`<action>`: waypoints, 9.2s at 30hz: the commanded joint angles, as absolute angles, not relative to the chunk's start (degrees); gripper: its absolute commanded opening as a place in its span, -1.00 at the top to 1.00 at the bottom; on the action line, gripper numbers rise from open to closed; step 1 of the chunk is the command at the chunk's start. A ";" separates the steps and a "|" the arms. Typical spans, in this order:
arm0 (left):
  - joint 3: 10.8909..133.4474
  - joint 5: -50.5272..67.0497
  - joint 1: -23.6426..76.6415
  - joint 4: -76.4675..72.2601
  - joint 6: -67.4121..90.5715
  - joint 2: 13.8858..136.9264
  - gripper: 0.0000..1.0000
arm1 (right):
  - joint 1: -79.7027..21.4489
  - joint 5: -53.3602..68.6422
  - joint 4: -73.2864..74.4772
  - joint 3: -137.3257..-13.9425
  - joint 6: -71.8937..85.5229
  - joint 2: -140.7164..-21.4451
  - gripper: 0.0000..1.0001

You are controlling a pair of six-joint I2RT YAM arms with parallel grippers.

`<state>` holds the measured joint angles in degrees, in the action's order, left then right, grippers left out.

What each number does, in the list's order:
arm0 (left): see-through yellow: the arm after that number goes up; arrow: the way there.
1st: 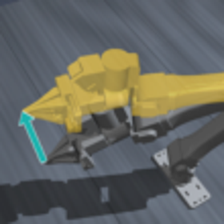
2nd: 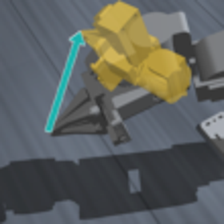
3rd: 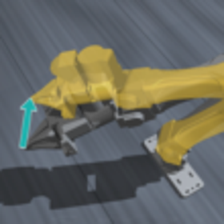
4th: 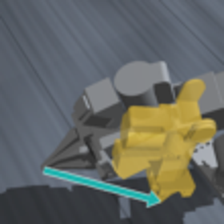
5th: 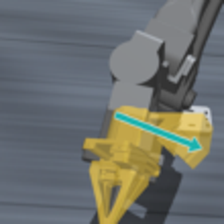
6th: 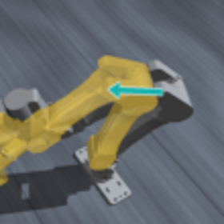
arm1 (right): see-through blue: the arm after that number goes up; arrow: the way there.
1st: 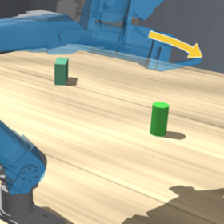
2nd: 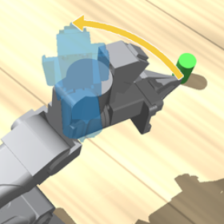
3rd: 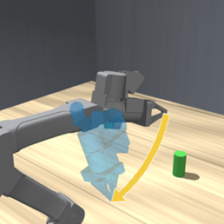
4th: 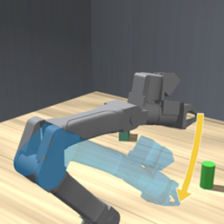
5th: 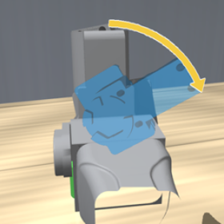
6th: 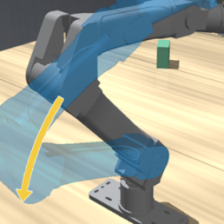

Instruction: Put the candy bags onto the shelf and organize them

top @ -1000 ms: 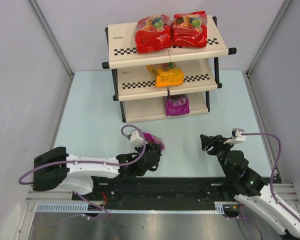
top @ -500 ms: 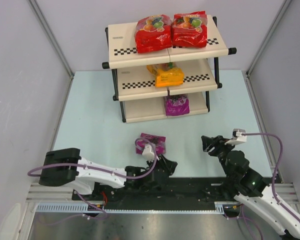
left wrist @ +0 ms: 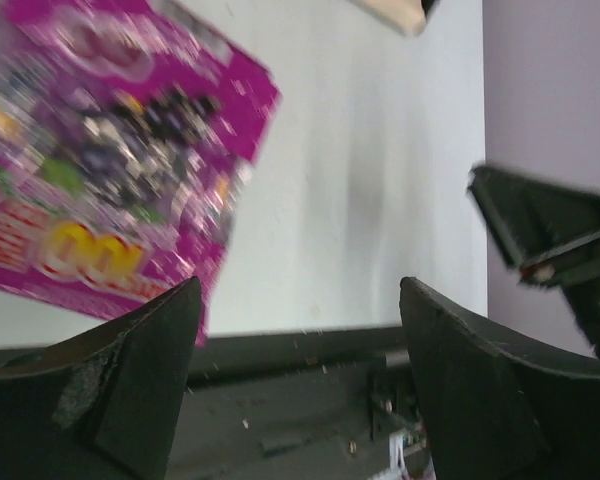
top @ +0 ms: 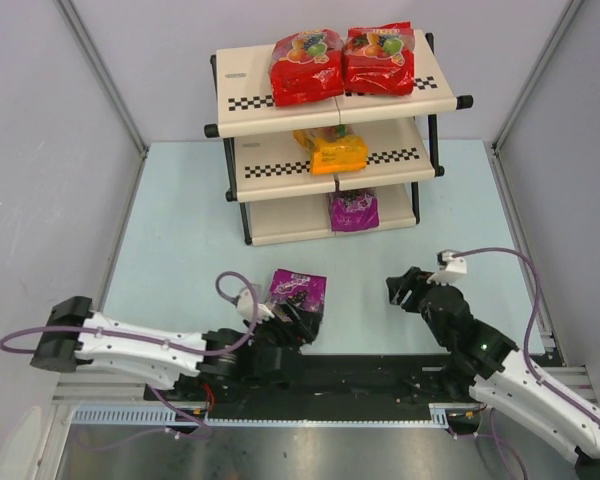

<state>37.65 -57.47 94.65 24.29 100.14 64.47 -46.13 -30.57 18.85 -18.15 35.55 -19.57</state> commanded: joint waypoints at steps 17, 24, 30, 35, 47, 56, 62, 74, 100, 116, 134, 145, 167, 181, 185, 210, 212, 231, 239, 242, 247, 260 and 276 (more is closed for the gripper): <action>18.18 -62.31 84.38 25.58 81.29 43.49 -0.65 | -78.39 -49.48 -17.13 -25.39 48.24 -66.51 -0.43; 15.03 -59.68 82.27 12.94 74.18 46.15 -0.64 | -80.33 -48.78 -22.24 -28.38 49.83 -75.49 -0.43; 9.67 -57.22 81.30 6.27 70.77 41.05 -0.30 | -79.01 -45.27 -25.30 -29.00 49.05 -78.22 -0.37; 8.52 -55.82 81.21 5.36 70.57 40.43 -0.25 | -79.89 -43.59 -24.18 -29.71 50.71 -78.67 -0.36; 10.37 -53.09 81.21 5.44 69.43 41.75 -0.14 | -93.94 -48.87 -18.96 -29.71 33.66 -76.46 -0.32; 12.04 -56.07 81.21 15.11 69.78 31.82 -0.10 | -98.53 -47.37 -30.30 -29.71 0.20 -85.77 -0.30; 11.60 -56.34 81.21 16.44 70.14 29.27 -0.06 | -96.68 -47.64 -36.47 -29.79 -11.95 -89.73 -0.32; 11.25 -55.55 81.21 14.06 70.75 31.55 -0.04 | -96.60 -48.43 -36.91 -31.03 -15.91 -90.88 -0.28; 21.36 -61.08 81.21 28.56 65.83 20.56 -0.12 | -88.85 -3.10 10.89 -37.61 5.00 -49.57 1.00; 21.09 -61.35 81.21 30.06 67.33 21.45 -0.11 | -73.41 1.39 11.17 -38.67 5.38 -52.64 1.00; 18.99 -59.50 81.21 26.11 65.58 24.17 -0.34 | -51.22 -13.40 -7.30 -41.40 8.87 -64.08 -0.20; 11.26 -54.94 81.12 1.60 52.74 30.75 -0.72 | -80.05 -53.50 -2.13 -29.54 40.74 -58.78 -0.23; 6.42 -45.79 81.21 -17.22 53.35 45.96 -0.36 | -88.68 -64.52 0.80 -29.18 69.09 -74.88 -0.42; 3.78 -43.51 81.21 -21.97 55.72 48.78 -0.06 | -85.87 -58.28 -2.37 -29.09 69.70 -78.40 -0.08; 4.65 -42.54 81.21 -24.96 53.97 50.97 0.77 | -85.87 -58.44 -5.61 -28.92 64.70 -77.53 1.00; 24.86 -23.48 45.18 -39.80 25.84 65.53 1.00 | -53.01 -23.56 -45.52 -36.73 13.98 -83.31 1.00; 27.49 -21.46 43.17 -41.04 24.96 68.10 1.00 | -50.11 -20.67 -47.72 -38.31 12.84 -87.25 1.00; 39.20 -10.20 31.73 -50.01 25.05 90.43 1.00 | -40.61 -11.25 -52.12 -57.13 8.61 -108.28 1.00; 41.66 -8.79 31.03 -50.89 25.49 93.69 1.00 | -39.11 -12.83 -53.44 -59.41 8.61 -111.00 1.00; 42.10 -7.91 31.11 -51.15 25.75 95.18 1.00 | -38.67 -13.27 -53.17 -59.94 8.70 -111.53 0.77; 37.72 -8.61 31.03 -52.47 27.51 91.52 -0.07 | -38.93 -12.92 -50.36 -58.28 8.70 -108.81 -0.04; 23.65 -13.53 33.30 -37.55 30.85 62.88 -0.81 | -49.03 -20.90 -48.71 -40.54 8.79 -89.93 -0.29; 26.47 -28.31 41.66 29.78 47.27 25.42 -0.99 | -85.41 -61.31 22.29 -25.14 45.77 -26.59 -0.99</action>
<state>28.16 -25.93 41.41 13.17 39.75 34.15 -79.35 -47.37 -2.68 -26.74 30.24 -36.18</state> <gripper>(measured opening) 0.996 0.994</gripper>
